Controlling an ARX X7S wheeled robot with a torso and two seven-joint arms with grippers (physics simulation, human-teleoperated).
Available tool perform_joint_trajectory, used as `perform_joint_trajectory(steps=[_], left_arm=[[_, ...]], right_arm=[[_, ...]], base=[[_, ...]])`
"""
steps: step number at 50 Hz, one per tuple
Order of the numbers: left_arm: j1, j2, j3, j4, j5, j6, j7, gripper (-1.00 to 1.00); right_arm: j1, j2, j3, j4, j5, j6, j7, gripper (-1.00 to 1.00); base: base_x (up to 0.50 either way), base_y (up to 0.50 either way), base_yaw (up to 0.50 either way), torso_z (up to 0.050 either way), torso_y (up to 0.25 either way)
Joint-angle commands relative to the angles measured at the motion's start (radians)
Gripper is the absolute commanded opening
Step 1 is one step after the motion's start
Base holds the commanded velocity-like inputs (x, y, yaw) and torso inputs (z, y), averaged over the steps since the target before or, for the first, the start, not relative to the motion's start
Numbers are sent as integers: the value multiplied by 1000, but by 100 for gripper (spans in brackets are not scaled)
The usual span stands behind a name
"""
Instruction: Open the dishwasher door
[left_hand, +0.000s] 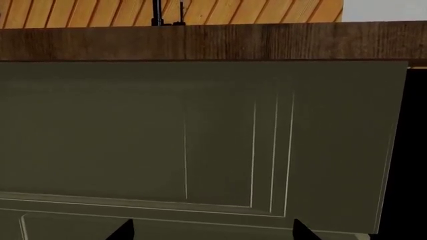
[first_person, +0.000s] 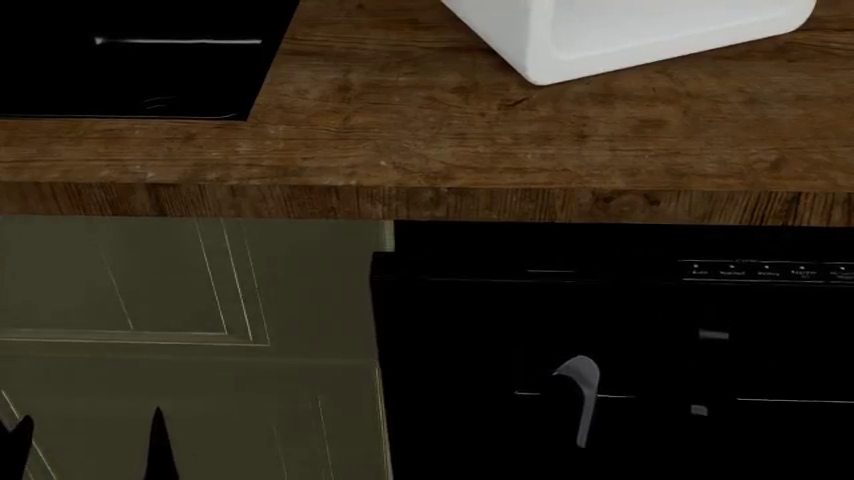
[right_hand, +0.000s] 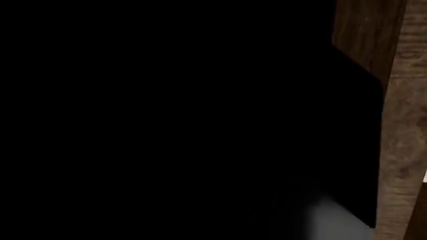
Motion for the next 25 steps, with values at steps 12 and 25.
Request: perform_joint_trajectory(steps=[12, 25], left_arm=[[-1, -7, 6, 14, -5, -3, -6, 100], [-7, -7, 13, 12, -6, -3, -7, 100]], right_arm=[[-137, 56, -31, -169, 113, 82, -64, -100], [-200, 92, -38, -250, 102, 115, -74, -100]], base=[[0, 0, 1, 0, 0], [0, 1, 1, -1, 0]])
